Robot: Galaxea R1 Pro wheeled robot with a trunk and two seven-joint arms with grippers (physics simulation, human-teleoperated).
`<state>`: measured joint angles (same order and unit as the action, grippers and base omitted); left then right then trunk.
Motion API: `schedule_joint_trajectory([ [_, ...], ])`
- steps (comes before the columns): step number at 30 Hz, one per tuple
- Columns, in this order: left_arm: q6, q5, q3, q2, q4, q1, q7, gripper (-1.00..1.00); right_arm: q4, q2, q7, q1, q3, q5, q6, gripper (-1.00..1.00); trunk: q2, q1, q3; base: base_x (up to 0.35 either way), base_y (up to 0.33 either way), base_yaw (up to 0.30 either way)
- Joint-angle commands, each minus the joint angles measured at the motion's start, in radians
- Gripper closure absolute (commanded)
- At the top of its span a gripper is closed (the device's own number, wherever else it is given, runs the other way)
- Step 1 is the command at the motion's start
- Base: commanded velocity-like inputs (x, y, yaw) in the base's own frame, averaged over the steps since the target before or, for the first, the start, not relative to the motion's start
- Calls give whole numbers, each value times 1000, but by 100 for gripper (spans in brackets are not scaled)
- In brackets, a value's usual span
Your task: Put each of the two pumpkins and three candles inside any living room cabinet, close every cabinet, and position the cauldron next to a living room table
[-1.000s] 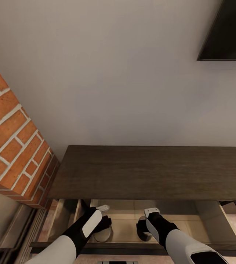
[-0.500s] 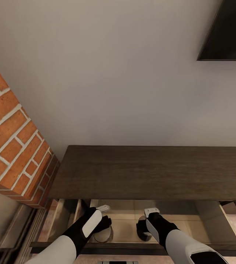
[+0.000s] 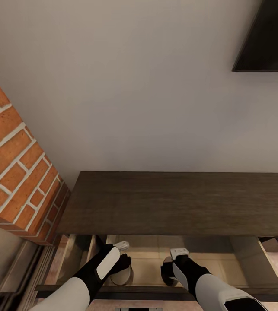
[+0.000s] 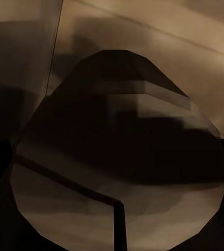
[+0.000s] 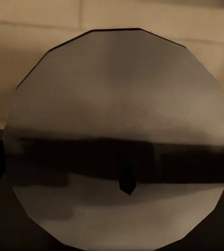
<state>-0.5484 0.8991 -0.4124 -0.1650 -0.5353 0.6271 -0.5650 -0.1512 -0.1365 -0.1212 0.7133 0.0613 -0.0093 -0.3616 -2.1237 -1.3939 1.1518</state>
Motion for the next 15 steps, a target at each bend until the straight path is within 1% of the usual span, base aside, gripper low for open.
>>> schedule_joint_trajectory([
  [1, -8, -32, -2, 4, 2, 0, -5, 100, 1, 0, 0, 0, 0, 0, 1, 100, 0, 0, 0, 0, 0, 0],
  [8, -8, -32, -2, 4, 3, 0, -5, 100, 1, -3, 0, -1, 3, 4, 55, 100, 0, 0, 0, 0, 0, 0],
  [15, -8, -32, -2, 4, 3, 0, -4, 100, 0, -3, 0, -1, 3, 6, 59, 100, 0, 0, 0, 0, 0, 0],
])
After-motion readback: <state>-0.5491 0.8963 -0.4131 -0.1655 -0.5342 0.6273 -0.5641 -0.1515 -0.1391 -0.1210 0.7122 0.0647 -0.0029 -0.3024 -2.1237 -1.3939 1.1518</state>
